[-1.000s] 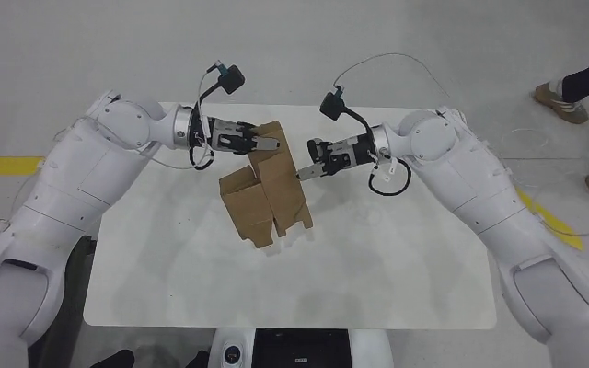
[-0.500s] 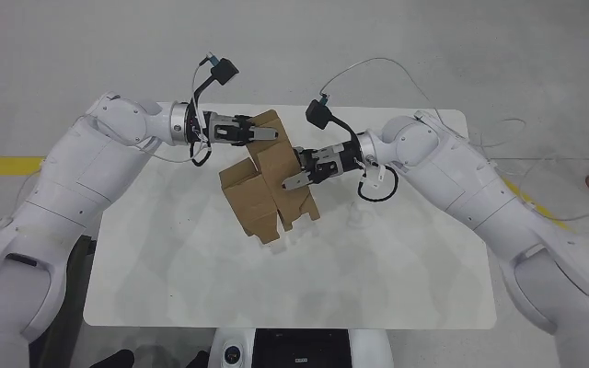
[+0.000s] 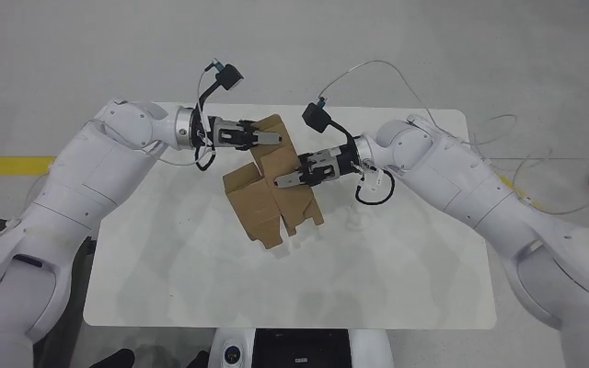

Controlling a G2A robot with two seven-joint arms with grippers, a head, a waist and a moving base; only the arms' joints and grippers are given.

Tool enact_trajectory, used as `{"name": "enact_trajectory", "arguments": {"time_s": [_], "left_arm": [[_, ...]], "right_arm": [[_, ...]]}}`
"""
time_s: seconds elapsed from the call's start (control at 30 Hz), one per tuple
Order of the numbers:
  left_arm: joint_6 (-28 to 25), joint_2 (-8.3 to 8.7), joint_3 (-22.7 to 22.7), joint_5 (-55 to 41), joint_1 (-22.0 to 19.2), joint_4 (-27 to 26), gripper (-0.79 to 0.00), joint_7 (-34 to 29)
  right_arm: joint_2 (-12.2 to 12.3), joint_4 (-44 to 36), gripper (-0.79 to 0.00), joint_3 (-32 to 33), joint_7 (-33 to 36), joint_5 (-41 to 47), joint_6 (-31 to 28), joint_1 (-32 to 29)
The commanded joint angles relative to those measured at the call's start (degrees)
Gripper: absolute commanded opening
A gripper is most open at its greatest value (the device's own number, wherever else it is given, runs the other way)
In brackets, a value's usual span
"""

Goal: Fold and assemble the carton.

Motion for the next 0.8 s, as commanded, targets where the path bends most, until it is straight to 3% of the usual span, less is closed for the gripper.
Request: {"name": "enact_trajectory", "arguments": {"time_s": [0.0, 0.03, 0.27, 0.33, 0.37, 0.4, 0.6, 0.77], "left_arm": [[-0.5, 0.05, 0.0, 0.4, 0.1, -0.4, -0.785, 0.5], [-0.7, 0.08, 0.0, 0.5, 0.2, -0.5, -0.785, 0.7], [-1.7, 0.54, 0.1, 0.6, 0.5, -1.7, -0.785, 1.7], [-1.9, 0.71, 0.0, 0.2, 0.5, -1.7, -0.505, 1.9], [-2.0, 0.78, 0.0, -0.4, 0.6, -1.8, -0.071, 2.0], [-2.0, 0.86, -0.1, -0.9, 0.6, -1.8, 0.0, 2.0], [-1.9, 1.6, -1.6, -4.1, 0.4, -0.6, 0.0, 1.9], [-3.8, 2.68, -4.3, -3.9, 0.5, 2.0, 0.0, 3.8]], "right_arm": [[0.0, -0.1, -0.736, 0.0, -0.2, 0.2, -0.2, -0.1], [0.0, -0.2, -0.785, 0.0, -0.3, 0.3, -0.3, -0.1], [-0.1, -0.6, -0.785, 0.0, -1.1, 0.8, -1.1, -0.4], [-0.1, -0.5, -0.785, 0.0, -1.2, 1.1, -1.2, -0.6], [-0.2, -0.6, -0.785, 0.0, -1.3, 1.3, -1.3, -0.6], [-0.2, -0.6, -0.785, 0.0, -1.4, 1.4, -1.4, -0.7], [-0.1, -0.3, -0.785, 0.0, -1.3, 2.6, -1.3, -1.0], [0.3, 1.0, -0.785, 0.0, 1.1, 9.0, 1.1, -0.8]]}}
